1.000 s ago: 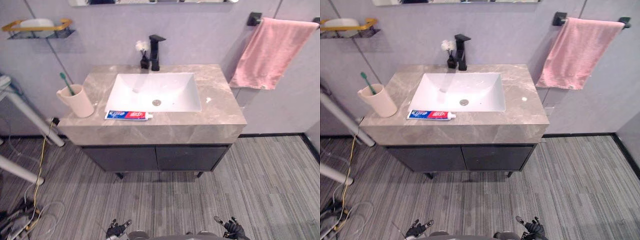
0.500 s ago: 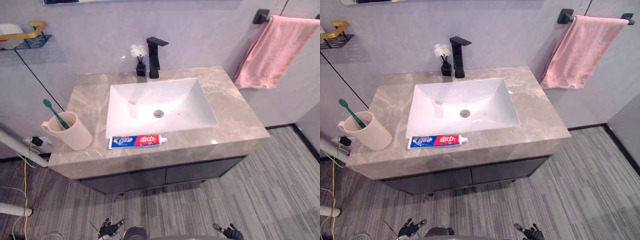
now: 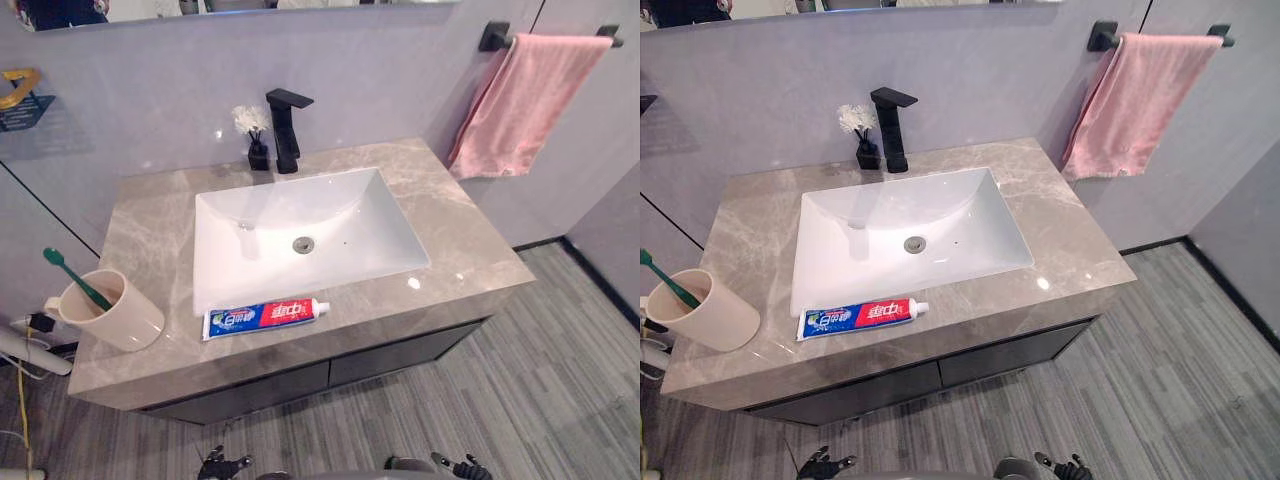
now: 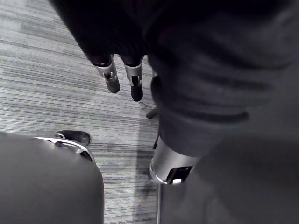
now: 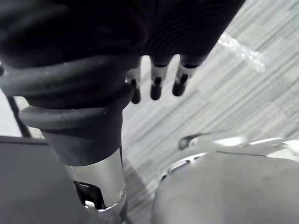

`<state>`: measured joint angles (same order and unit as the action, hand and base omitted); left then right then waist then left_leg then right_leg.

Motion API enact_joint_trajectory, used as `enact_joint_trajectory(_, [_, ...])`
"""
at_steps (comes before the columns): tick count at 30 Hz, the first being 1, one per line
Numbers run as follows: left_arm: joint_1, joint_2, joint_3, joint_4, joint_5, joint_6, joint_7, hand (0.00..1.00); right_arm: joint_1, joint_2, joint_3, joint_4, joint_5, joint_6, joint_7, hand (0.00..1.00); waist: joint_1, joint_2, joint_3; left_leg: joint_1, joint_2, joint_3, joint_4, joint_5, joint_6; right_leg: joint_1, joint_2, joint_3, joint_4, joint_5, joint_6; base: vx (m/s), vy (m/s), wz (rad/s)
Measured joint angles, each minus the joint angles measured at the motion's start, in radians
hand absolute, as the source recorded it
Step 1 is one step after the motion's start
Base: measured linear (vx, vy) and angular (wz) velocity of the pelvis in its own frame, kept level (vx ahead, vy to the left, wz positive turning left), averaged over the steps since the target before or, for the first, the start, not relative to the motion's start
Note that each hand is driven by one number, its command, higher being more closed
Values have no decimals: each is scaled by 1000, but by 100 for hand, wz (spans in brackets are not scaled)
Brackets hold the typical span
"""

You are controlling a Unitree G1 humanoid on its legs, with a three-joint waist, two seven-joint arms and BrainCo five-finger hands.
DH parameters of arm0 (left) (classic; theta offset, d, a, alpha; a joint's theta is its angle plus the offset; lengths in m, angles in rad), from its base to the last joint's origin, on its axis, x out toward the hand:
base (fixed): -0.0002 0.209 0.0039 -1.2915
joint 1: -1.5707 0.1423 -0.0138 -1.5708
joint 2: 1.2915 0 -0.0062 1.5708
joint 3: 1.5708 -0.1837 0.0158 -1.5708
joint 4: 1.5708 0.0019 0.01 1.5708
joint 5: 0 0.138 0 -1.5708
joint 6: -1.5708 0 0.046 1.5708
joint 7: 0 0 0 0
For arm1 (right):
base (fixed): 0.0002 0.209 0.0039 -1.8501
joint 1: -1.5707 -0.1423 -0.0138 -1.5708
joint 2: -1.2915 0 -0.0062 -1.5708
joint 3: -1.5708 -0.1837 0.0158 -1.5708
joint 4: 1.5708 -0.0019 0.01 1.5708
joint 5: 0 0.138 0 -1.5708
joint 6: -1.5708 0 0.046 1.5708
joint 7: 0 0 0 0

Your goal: Organize washtable

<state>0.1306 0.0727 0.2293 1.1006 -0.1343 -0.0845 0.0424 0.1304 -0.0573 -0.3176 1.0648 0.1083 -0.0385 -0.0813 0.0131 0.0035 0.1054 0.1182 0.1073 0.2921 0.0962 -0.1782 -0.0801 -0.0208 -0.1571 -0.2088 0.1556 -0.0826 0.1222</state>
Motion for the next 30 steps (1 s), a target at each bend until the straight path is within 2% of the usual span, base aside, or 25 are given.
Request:
enact_joint_trajectory(4, [3, -9, 10, 8, -3, -1, -2, 0, 6, -12, 6, 23, -29, 0, 26, 0, 1, 7, -5, 5, 2, -63, -28, 15, -5, 66, 11, -57, -80, 23, -5, 82, -31, 36])
enact_joint_trajectory(5, [10, 27, 19, 50, -10, 1, -21, 0, 3, -18, 62, 90, -32, -2, 65, 0, 3, -43, -10, 32, -40, -151, -125, 85, 11, 122, -3, -56, -182, 79, -9, 35, -7, 19])
enact_joint_trajectory(12, [9, 27, 19, 51, -9, 1, -21, 0, 5, -18, 58, 90, -30, -2, 64, 0, 3, -42, -10, 30, -40, -154, -124, 85, 11, 123, -3, -66, -183, 79, -9, 0, 0, 0])
enact_joint_trajectory(16, [6, 26, 16, 50, 0, 1, -20, 0, 10, -12, 8, 93, -15, -2, 62, 0, 3, -39, -8, 29, -39, -153, -117, 85, 11, 128, -4, -70, -186, 79, -9, 0, 0, 0])
enact_joint_trajectory(18, [5, 27, 16, 48, 13, 1, -19, 0, 17, -12, -62, 97, 12, 2, 62, 0, 3, -37, -7, 32, -38, -147, -117, 84, 11, 134, -4, -73, -189, 80, -7, 0, 0, 2])
enact_joint_trajectory(20, [5, 30, 17, 47, 34, 2, -18, 0, 33, -28, -204, 98, 49, 5, 59, 0, 3, -36, -6, 34, -36, -136, -117, 84, 10, 137, -3, -73, -194, 83, -3, -6, 0, -6])
enact_joint_trajectory(21, [5, 31, 18, 45, 46, 4, -18, 0, 36, -55, -306, 98, 70, 7, 55, 0, 3, -35, -4, 35, -34, -121, -117, 84, 9, 134, -3, -64, -195, 85, 0, -24, -1, -18])
enact_joint_trajectory(22, [6, 30, 19, 43, 61, 10, -19, 0, 36, -74, -357, 98, 84, 8, 53, 0, 2, -35, -4, 34, -33, -114, -117, 83, 9, 129, -2, -61, -195, 87, 0, -40, 0, -31])
enact_joint_trajectory(23, [5, 29, 27, 40, 80, 18, -19, 0, 33, -123, -449, 96, 99, 9, 40, 0, 3, -32, -2, 33, -29, -93, -118, 83, 8, 119, -1, -45, -195, 92, -1, -51, -12, -33])
enact_joint_trajectory(26, [6, 12, 97, 39, 108, 31, -33, 0, 31, -234, -662, 80, 127, 9, 31, 0, -3, -30, -2, 31, -19, -60, -122, 78, 4, 109, 8, -22, -208, 101, -3, -56, -24, -31])
enact_joint_trajectory(28, [6, 4, 140, 40, 106, 31, -42, 0, 30, -276, -749, 85, 138, 10, 21, 0, -8, -32, -2, 27, -18, -52, -129, 79, 4, 102, 14, -19, -212, 104, -5, -17, -15, -9])
enact_joint_trajectory(30, [11, -2, 176, 42, 102, 32, -42, 0, 28, -308, -785, 84, 158, 11, 15, 0, -18, -38, -6, 26, -16, -52, -131, 79, 4, 101, 17, -20, -213, 104, -5, 0, 0, 0])
